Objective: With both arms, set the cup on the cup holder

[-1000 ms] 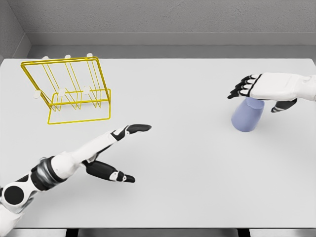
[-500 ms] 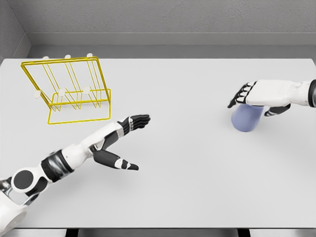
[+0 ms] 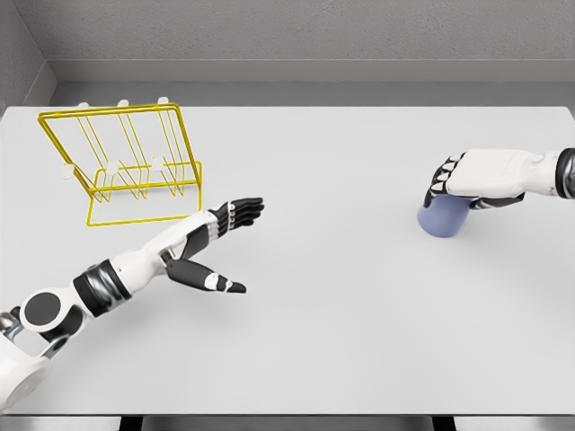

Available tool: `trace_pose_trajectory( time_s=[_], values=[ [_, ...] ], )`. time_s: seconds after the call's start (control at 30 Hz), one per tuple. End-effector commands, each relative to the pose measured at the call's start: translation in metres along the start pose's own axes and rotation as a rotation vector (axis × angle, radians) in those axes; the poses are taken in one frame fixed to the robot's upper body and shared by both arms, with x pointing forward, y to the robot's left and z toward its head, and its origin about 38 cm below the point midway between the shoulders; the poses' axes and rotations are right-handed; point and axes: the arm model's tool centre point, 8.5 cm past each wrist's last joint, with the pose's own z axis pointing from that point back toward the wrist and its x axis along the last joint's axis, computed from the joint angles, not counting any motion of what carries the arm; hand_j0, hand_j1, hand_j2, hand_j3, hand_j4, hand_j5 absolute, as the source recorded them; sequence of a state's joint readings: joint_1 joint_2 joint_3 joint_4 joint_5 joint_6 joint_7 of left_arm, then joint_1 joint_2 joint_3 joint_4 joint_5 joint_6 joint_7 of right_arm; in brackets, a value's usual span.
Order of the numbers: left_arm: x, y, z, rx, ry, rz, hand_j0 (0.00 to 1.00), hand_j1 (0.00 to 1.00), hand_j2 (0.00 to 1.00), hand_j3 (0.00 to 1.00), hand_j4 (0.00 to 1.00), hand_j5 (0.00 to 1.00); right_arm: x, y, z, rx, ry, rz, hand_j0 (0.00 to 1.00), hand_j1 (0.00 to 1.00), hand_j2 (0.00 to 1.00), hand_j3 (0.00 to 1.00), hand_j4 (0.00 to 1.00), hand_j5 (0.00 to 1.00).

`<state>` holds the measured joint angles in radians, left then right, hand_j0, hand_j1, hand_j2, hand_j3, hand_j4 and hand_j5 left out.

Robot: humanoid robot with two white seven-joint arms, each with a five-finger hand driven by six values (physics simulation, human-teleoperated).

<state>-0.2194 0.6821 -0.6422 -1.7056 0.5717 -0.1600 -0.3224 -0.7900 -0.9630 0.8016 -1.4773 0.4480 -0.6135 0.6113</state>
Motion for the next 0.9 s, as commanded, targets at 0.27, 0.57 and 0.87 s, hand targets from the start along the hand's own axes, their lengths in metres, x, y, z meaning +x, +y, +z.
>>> trace_pose_trajectory(
  time_s=[0.27,0.57,0.87],
  values=[
    [-0.007,0.004,0.001,0.015,0.039,0.018,1.0,1.0,1.0,1.0,1.0,1.0,0.001,-0.015,0.007,-0.028,0.005,0.032,0.68,0.68,0.68,0.68,0.68,0.68],
    [-0.019,0.012,0.003,0.044,0.067,0.032,1.0,1.0,1.0,1.0,1.0,1.0,0.018,-0.03,0.012,-0.047,-0.025,0.098,0.68,0.68,0.68,0.68,0.68,0.68],
    [-0.019,0.013,0.001,0.046,0.064,0.029,1.0,1.0,1.0,1.0,1.0,1.0,0.049,-0.046,0.013,-0.063,-0.078,0.203,0.68,0.68,0.68,0.68,0.68,0.68]
  ],
)
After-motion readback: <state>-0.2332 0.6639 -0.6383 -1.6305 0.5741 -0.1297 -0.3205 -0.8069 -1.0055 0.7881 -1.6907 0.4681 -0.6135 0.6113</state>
